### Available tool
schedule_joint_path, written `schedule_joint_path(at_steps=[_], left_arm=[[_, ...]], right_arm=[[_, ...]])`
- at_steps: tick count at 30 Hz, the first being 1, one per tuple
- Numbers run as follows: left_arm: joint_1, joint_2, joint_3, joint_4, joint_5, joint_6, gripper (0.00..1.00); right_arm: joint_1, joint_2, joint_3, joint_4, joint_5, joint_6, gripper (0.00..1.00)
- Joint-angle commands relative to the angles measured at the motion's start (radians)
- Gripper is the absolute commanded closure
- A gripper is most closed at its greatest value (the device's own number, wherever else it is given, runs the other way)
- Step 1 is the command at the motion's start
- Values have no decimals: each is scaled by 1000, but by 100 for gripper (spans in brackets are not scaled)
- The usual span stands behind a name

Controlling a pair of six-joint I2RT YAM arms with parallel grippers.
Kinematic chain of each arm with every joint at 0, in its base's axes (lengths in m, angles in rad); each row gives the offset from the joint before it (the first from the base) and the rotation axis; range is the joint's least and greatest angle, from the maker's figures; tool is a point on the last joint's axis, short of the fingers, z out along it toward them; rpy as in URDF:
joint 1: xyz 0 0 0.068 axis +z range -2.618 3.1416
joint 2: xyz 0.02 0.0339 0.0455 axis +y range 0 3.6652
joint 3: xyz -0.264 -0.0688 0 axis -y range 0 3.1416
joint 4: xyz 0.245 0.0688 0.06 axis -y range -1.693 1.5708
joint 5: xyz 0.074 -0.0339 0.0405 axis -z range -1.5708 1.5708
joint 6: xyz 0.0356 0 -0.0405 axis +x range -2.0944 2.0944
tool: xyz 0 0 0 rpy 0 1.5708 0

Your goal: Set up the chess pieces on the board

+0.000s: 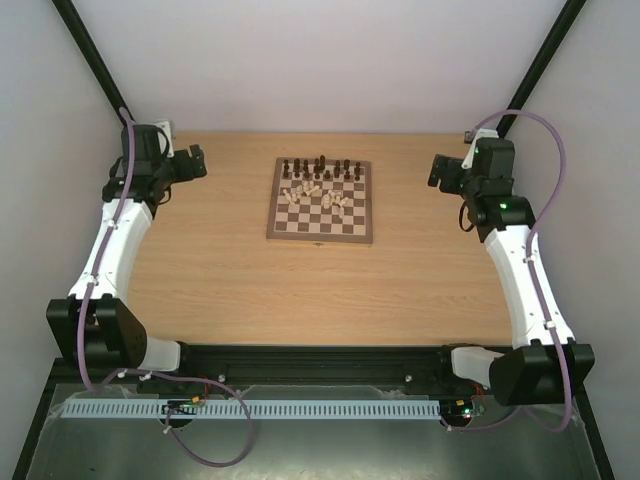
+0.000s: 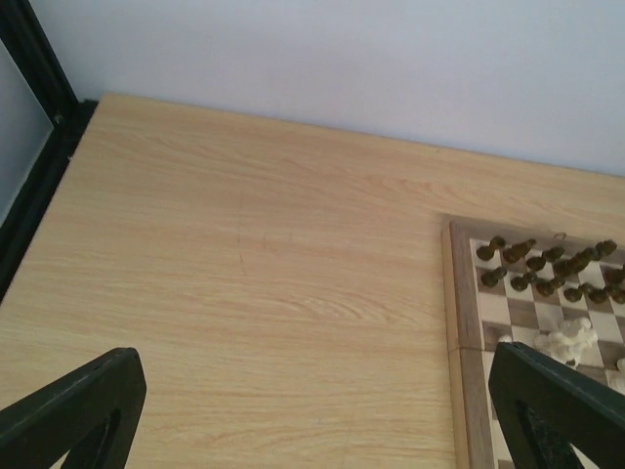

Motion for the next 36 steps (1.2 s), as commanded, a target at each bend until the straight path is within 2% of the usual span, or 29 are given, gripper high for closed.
schedule_joint_path(at_steps=[1,6,12,15,18,20,25,28,30,34,36], left_arm=[[-14,-6,-61,32,3,-29,1],[-26,-15,-155,66,71,-18,1],[-22,3,-251,112,35,-14,1],[-12,76,-216,90,67,16,1],[28,167,-148,79,188,12,1],[55,229,-108,88,270,-1,3],[79,370,-22,98,414,-6,16],[83,439,-10,122,521,-13,25],[78,467,-16,134,571,-9,27],[55,523,0,105,644,43,31],[42,533,-6,102,652,57,33]], right_arm=[[5,39,-10,-13,-40,-31,1],[7,112,5,-18,-133,-70,1],[9,253,36,-26,-224,-85,1],[13,329,55,-32,-281,-89,1],[26,395,69,-58,-320,-103,4],[33,449,91,-92,-370,-107,10],[42,566,133,-138,-490,-97,28],[50,618,138,-134,-501,-106,38],[53,648,142,-142,-512,-114,43],[55,707,151,-150,-564,-133,59],[55,739,168,-148,-589,-120,61]])
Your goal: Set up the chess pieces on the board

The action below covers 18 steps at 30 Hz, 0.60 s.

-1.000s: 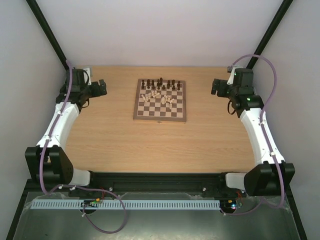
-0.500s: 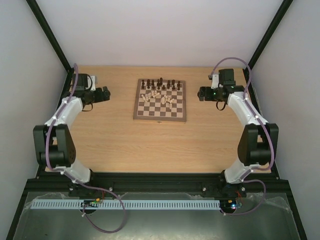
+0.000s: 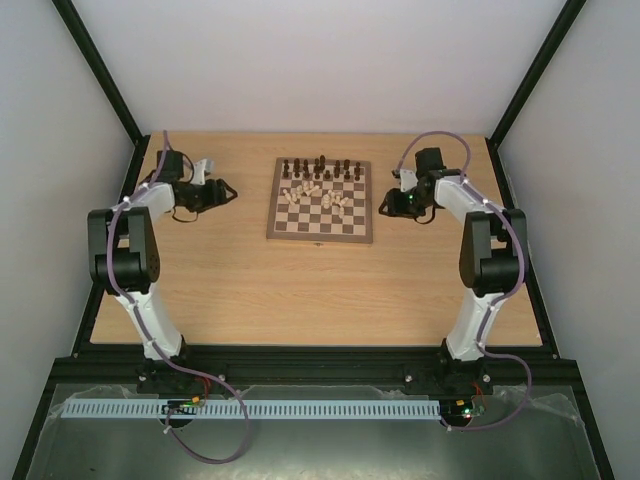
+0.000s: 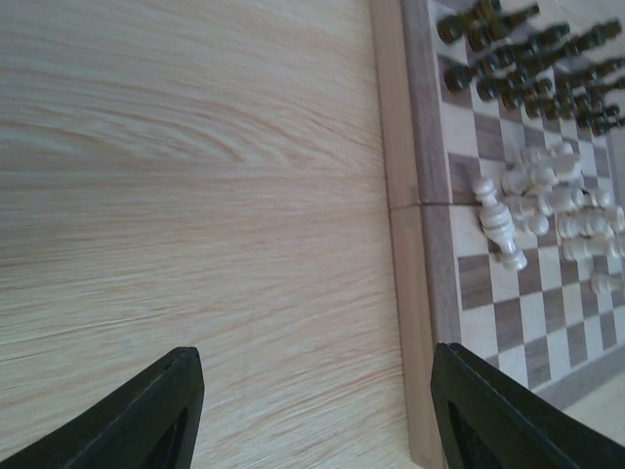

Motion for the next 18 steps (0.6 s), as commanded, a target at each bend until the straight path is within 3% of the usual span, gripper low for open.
schedule_joint_path(at_steps=[1,12,18], left_arm=[[-36,31,22,-12,106,53,34],[-164,115,93,-79,78,138,28],[-194,172,124,-83,88,136,30]], right_arm=[[5,63,54,-50,-96,4,61],[6,215,178,-61,-145,19,49],[6,251,195,-54,-166,16,47]])
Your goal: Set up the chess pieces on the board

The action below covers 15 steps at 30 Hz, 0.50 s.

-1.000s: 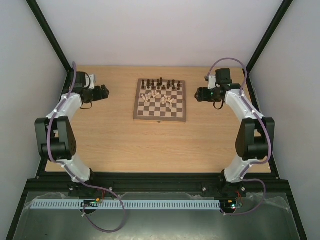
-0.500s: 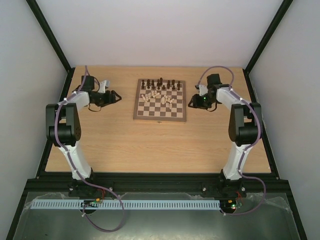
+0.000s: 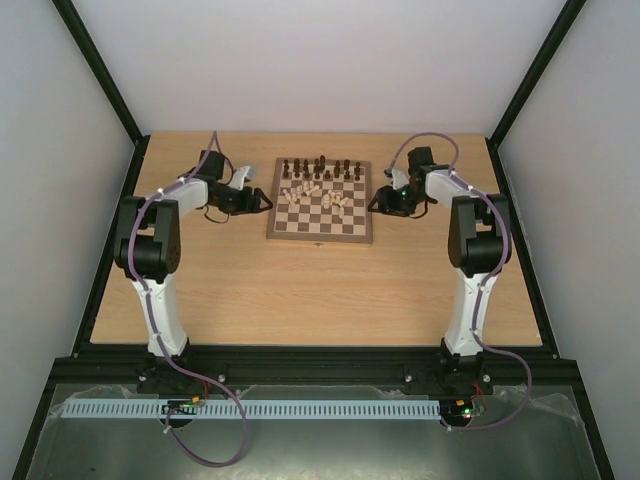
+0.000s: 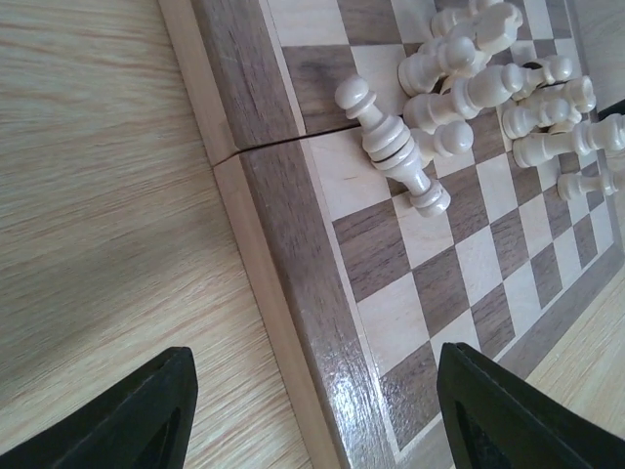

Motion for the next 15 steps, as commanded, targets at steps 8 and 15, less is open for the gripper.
schedule_joint_path(at_steps=[8,15], left_arm=[[-47,107,78,-49,18,68,38],[-85,143,122,-116,14,151,53]], right_arm=[[14,68,31,-70,-62,-34,50],[41,63,19,-96,-105,-78,58]])
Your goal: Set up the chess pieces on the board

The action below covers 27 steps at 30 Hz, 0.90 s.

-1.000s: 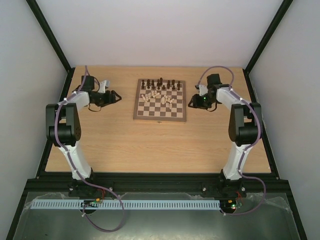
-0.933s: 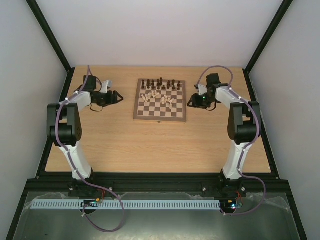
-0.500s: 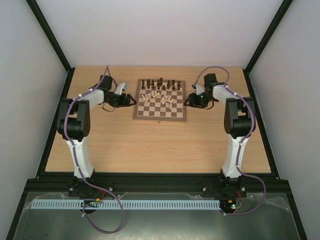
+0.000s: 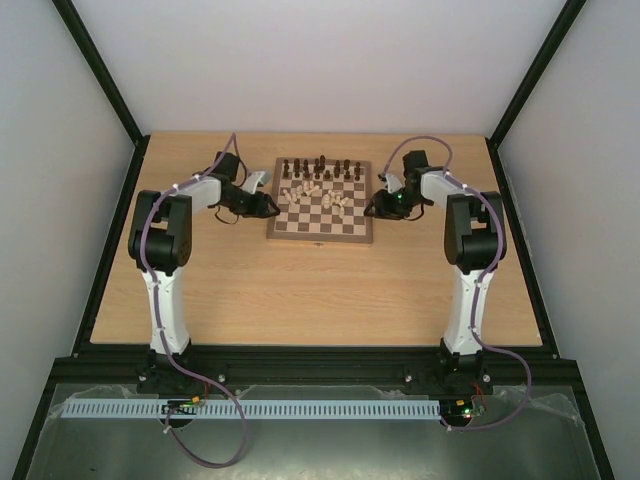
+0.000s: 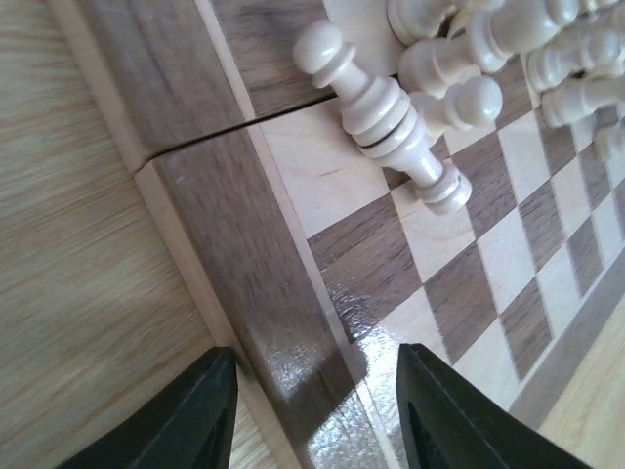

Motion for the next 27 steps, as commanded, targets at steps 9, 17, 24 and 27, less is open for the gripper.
schedule_joint_path(at_steps=[9,17,24,27], left_arm=[[-62,18,-7,-140,47,140,71],[-81,-65,-123,-149,68,163,75],[-107,-162,-241,-172,64,209,77],[-115,-202,-293,-174,56,225,77]], right_arm=[[60,-33,-95,-124,-73,-80,69],[63,-115,-190,-141,-81,-101,73],[64,-166,-223,-198,-70,-160,76],[64,-201,-271,-192,-72,-157,76]])
